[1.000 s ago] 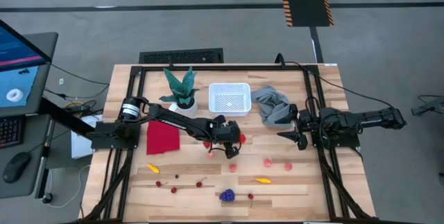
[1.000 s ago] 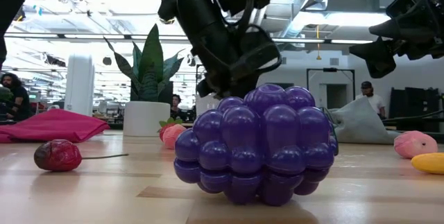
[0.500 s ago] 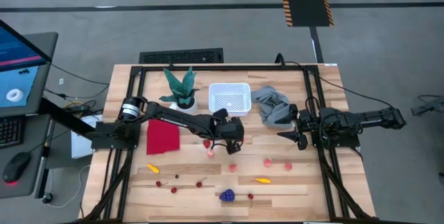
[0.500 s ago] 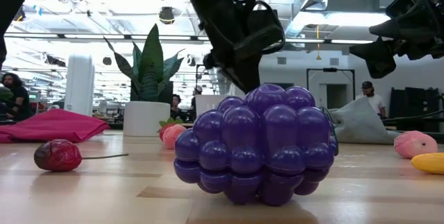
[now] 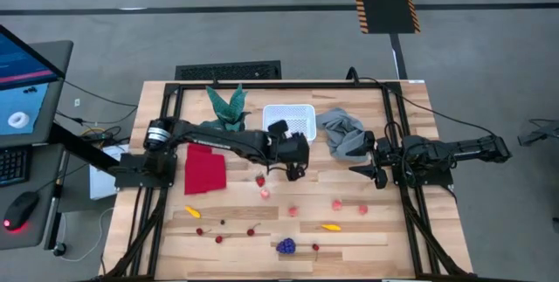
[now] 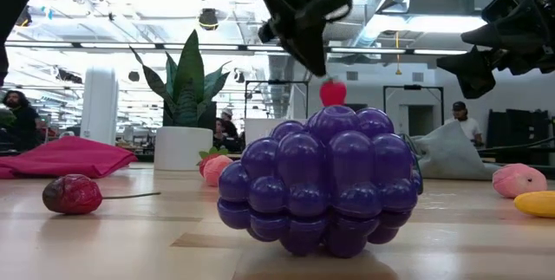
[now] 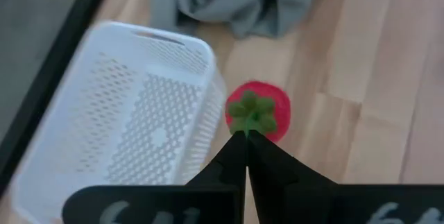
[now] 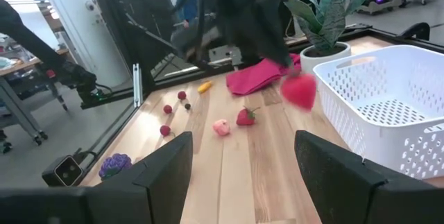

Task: Pick and placing Produce into tupperware
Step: Put the red strawberry into the white bin

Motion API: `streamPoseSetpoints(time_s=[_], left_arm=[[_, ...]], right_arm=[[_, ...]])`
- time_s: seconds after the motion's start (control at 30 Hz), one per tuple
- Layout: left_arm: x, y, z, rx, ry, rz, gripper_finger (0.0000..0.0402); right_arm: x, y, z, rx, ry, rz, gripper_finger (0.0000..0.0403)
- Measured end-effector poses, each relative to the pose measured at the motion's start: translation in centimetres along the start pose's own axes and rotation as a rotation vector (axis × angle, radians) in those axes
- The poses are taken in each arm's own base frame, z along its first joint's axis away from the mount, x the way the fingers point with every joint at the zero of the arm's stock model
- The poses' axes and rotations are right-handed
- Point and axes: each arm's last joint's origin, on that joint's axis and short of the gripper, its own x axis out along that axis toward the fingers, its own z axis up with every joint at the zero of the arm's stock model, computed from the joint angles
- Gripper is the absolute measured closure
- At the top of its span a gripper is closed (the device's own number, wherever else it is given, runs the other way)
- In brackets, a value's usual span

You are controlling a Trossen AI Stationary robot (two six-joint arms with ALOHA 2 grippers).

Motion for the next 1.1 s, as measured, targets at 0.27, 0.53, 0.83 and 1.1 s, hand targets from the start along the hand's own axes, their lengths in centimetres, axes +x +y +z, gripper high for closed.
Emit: streamPoseSetpoints(time_s=[0.27, 0.53, 0.83, 1.1], left_arm=[[-3.4, 3.5, 1.5, -0.05, -0.077, 0.006, 0.0401], [-2.2, 7.8, 1.6, -0.093, 0.011, -0.057, 0.0401], [-0.6, 12.2, 1.7, -0.133, 0.047, -0.122, 0.0401], [1.5, 14.9, 1.4, -0.193, 0.079, -0.126, 0.0401]], right_arm=[[0.0, 0.0, 0.0, 0.0, 0.0, 0.0, 0.0127], [0.0, 0.0, 0.0, 0.001, 0.0, 0.0, 0.0127], [0.0, 0.0, 0.0, 0.0, 0.0, 0.0, 0.0127], [0.0, 0.0, 0.0, 0.0, 0.0, 0.0, 0.0127]])
